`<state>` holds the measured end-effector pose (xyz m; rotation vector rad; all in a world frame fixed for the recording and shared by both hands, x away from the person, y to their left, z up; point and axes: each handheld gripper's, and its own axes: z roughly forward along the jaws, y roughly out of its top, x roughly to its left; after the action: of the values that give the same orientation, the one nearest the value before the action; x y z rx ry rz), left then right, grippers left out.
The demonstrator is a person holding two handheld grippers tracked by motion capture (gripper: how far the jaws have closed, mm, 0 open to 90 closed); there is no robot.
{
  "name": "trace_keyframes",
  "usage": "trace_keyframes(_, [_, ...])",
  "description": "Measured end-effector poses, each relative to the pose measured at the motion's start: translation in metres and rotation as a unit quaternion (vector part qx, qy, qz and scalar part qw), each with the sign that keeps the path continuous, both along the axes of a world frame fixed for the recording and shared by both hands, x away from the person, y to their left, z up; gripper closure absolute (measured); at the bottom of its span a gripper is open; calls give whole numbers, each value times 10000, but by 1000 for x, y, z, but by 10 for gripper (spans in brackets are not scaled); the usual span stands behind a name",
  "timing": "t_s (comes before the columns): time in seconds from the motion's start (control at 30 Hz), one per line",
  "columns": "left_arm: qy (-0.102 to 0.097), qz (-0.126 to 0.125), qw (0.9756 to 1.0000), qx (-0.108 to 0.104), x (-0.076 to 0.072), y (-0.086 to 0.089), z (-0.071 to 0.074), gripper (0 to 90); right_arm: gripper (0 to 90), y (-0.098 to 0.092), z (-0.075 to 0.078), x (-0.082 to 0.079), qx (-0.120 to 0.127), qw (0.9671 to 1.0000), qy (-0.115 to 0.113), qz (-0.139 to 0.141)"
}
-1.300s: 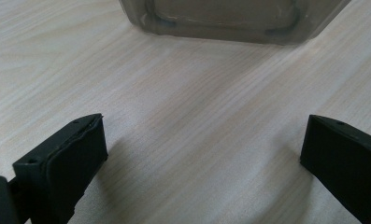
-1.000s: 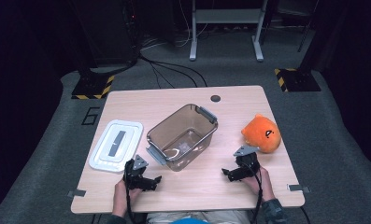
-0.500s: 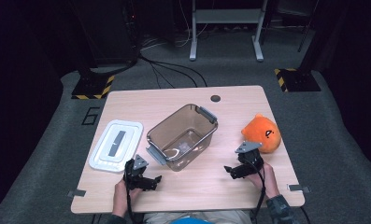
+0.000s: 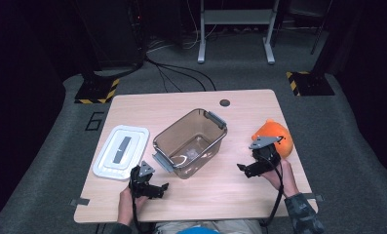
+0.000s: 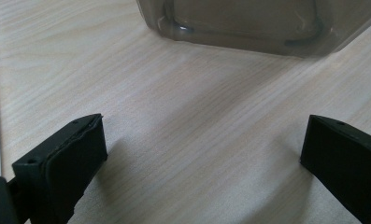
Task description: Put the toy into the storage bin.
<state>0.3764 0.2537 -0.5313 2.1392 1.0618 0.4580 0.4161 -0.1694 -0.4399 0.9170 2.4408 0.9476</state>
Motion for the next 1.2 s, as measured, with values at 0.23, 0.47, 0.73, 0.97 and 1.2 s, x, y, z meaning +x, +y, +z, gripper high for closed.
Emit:
trace_keyframes(0.23, [6,-54,10000,70,0,1,1,1,23,-12,13,14,-49,9999,25,-119])
trace_keyframes(0.47, [21,-71,9999,71,1,1,1,1,10,-24,22,31,-171,9997,39,-165])
trace_keyframes(0.73, [22,-66,10000,68,1,1,1,1,0,-34,30,46,-408,9988,28,-282])
trace_keyframes(0.97, [23,-65,10000,66,1,1,1,1,0,-45,33,60,-558,9971,57,-520])
trace_keyframes(1.2, [22,-70,9999,70,1,1,1,1,0,-52,32,75,-684,9949,62,-732])
